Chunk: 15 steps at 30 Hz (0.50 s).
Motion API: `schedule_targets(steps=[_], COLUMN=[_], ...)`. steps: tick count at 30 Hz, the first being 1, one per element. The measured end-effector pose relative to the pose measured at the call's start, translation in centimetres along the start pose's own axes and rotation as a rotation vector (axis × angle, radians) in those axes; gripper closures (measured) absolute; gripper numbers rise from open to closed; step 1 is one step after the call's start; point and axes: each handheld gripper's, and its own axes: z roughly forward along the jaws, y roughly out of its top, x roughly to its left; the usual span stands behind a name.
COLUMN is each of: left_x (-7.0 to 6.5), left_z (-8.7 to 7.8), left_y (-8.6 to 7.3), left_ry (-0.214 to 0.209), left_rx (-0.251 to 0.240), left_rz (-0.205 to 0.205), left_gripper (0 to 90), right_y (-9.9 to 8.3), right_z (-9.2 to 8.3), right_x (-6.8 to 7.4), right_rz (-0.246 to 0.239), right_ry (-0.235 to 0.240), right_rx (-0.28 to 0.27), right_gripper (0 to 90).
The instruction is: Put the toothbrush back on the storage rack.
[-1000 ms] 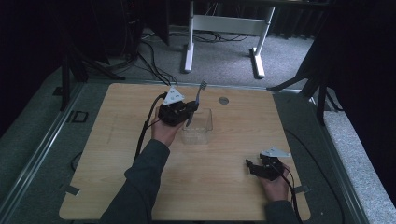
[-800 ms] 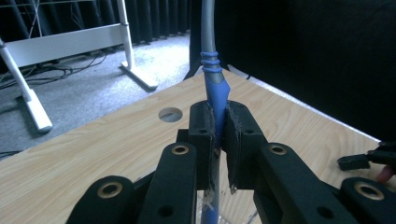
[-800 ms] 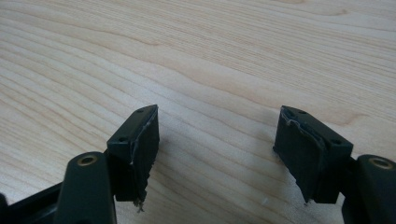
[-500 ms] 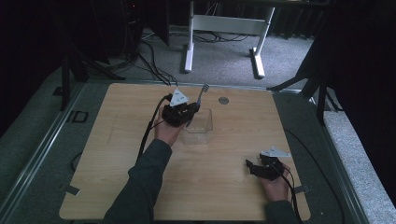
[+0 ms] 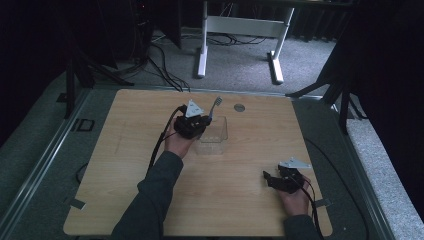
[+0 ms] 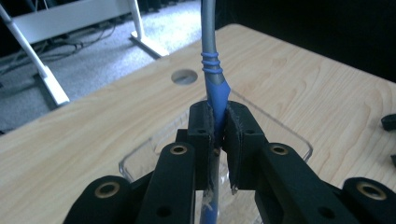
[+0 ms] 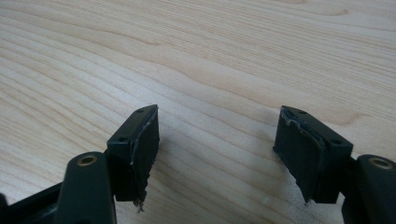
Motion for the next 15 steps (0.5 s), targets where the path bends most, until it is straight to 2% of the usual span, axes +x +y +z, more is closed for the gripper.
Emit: schedule_targets(steps=[3,4,5,7,9,15], left_x=[0.0,0.1,0.1,0.1,0.1,0.4], left_z=[0.1,0.1,0.0,-0.1,-0.3,-1.4], left_y=[-0.2,-0.3,-0.5,-0.5,-0.5,-0.6], left_ry=[-0.001,-0.014,-0.043,-0.047,-0.050,-0.038], left_rx=[0.013,0.015,0.016,0.018,0.006,-0.013], left_rz=[0.002,-0.004,-0.007,-0.004,-0.011,-0.021], left_gripper=[77.2,77.2,72.1,69.0,61.3,52.1], right_y=[0.0,0.0,0.0,0.0,0.0,0.0], right_z=[0.0,0.0,0.0,0.0,0.0,0.0], right_x=[0.0,0.0,0.0,0.0,0.0,0.0], right_rz=[0.001,0.001,0.000,0.000,-0.001,-0.002], right_ry=[0.000,0.000,0.000,0.000,0.000,0.000], right_rx=[0.000,0.000,0.000,0.000,0.001,0.000], right_gripper=[30.3,30.3,30.3,30.3,30.3,30.3])
